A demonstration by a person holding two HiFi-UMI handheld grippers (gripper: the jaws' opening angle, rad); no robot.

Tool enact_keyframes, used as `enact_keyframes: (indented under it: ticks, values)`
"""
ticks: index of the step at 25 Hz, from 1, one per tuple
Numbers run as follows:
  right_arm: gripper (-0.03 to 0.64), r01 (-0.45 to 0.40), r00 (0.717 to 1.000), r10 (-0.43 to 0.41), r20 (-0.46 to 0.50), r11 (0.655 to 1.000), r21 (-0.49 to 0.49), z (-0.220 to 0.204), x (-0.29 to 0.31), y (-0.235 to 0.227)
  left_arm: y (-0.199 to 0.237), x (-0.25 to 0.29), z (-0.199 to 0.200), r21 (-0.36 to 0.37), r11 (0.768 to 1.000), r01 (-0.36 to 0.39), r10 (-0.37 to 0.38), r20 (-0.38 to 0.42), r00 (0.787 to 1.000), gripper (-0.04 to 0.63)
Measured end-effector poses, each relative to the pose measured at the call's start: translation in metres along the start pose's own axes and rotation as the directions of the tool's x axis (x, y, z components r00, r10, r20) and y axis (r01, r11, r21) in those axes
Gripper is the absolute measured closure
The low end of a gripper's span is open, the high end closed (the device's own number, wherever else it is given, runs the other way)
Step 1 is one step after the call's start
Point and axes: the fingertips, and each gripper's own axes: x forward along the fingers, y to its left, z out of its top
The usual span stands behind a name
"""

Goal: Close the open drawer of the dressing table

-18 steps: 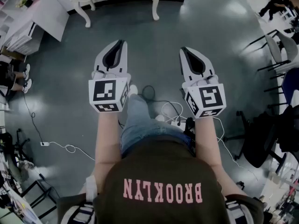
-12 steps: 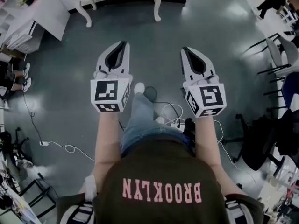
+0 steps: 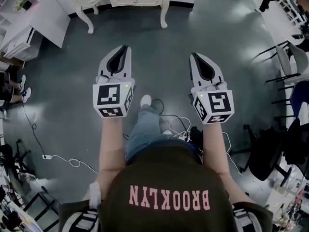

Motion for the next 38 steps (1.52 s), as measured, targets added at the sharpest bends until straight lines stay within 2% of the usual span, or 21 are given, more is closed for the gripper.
enact_keyframes:
  ticks: [8,13,19,22,29,38]
  values:
    - [0.620,0.016,1.000,-0.016,-0.022,1.000,0.000,0.003,0.087,-0.016,0.053,0.076,0.000,-0.022,0.999,0.023,-0.022,0.020,1.000,0.575]
    - [0.620,0.022,0.999,-0.021,-0.025,1.000,0.019,0.009,0.139,-0.024,0.089,0.122,0.001,-0.055,0.998,0.007,-0.006,0.012,1.000,0.583]
    - [0.620,0.036,0.999,-0.035,-0.027,0.999,0.028,0.015,0.194,-0.027,0.116,0.165,0.000,-0.098,0.990,0.104,-0.104,0.003,0.995,0.583]
    - [0.620,0.036,0.999,-0.036,-0.023,0.999,0.029,0.019,0.216,-0.027,0.128,0.179,0.001,-0.101,0.987,0.124,-0.124,-0.002,0.992,0.583]
    - [0.620,0.040,0.999,-0.039,-0.034,0.999,0.030,0.015,0.246,-0.033,0.153,0.200,-0.009,-0.140,0.983,0.118,-0.120,-0.007,0.993,0.583]
    - [0.620,0.042,0.998,-0.040,-0.057,0.999,0.035,0.002,0.286,-0.063,0.166,0.246,-0.025,-0.114,0.991,0.067,-0.075,-0.065,0.995,0.583]
